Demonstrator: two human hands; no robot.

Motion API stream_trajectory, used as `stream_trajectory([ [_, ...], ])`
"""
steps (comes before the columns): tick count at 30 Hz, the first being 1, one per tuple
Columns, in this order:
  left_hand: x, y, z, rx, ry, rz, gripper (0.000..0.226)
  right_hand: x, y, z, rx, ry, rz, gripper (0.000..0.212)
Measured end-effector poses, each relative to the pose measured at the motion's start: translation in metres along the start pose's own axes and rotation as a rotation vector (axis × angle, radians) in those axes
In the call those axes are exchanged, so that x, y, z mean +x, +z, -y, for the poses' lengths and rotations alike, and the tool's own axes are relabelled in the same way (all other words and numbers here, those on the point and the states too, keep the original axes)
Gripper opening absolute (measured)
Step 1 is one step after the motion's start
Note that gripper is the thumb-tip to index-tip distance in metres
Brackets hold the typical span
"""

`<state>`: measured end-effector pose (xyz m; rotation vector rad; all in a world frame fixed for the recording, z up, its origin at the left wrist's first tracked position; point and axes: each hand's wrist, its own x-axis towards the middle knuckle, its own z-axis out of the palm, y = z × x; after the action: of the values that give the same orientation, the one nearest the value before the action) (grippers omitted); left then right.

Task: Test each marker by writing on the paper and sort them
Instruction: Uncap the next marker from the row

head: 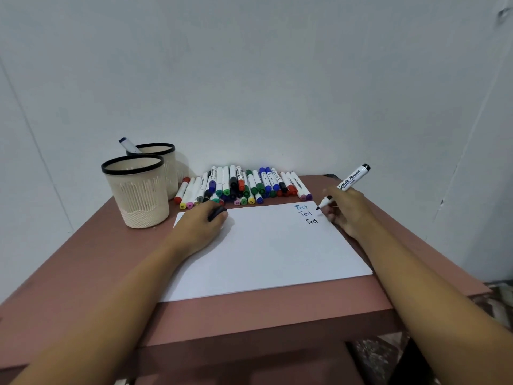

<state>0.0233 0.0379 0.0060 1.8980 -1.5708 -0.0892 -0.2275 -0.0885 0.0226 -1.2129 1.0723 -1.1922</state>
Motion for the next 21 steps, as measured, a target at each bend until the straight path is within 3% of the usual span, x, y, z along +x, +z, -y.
stream_trajectory([
  [4, -0.003, -0.003, -0.003, -0.063, 0.088, -0.114, 0.013, -0.001, 0.0, 0.012, -0.125, -0.083, 0.069, 0.018],
  [8, -0.005, -0.005, -0.007, -0.131, 0.145, -0.142, 0.02, -0.016, 0.03, 0.031, -0.204, -0.077, 0.195, 0.022],
  [15, -0.008, -0.006, -0.011, -0.165, 0.166, -0.169, 0.023, -0.041, 0.092, 0.03, -0.156, -0.094, 0.333, 0.016],
  [21, -0.004, -0.002, -0.01, -0.182, 0.18, -0.182, 0.021, -0.048, 0.11, 0.013, -0.188, -0.114, 0.347, 0.019],
])
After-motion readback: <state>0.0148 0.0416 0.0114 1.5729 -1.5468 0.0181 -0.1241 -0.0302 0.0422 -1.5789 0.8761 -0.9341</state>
